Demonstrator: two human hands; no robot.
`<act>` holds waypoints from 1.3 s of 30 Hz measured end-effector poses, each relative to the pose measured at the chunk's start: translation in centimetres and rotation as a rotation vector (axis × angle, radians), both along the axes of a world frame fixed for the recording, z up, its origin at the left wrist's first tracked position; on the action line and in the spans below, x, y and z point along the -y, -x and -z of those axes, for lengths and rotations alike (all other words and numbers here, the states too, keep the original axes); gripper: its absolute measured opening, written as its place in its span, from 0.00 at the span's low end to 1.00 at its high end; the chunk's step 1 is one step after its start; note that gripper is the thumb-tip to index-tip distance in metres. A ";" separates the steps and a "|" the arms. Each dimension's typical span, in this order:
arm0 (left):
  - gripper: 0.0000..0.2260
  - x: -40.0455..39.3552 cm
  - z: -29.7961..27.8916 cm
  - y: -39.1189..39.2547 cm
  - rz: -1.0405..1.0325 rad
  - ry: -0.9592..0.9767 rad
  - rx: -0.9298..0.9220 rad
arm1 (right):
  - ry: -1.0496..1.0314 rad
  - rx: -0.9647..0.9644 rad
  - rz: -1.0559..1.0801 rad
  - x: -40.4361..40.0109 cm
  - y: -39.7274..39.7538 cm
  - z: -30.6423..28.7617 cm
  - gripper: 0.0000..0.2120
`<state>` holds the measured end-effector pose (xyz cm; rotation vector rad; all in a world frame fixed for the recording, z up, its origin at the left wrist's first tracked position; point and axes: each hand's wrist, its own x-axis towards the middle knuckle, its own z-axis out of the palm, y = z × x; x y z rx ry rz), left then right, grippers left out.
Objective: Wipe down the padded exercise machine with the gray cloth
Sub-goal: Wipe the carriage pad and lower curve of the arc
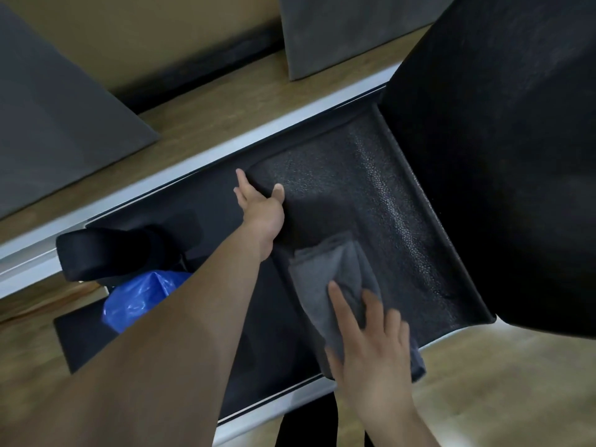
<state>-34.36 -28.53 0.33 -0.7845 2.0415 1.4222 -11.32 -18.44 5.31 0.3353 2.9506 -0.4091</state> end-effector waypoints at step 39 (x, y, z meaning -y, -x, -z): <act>0.40 5.1 -1.7 3.4 0.116 -0.182 0.218 | -0.108 -0.065 -0.181 -0.6 17.0 0.6 0.33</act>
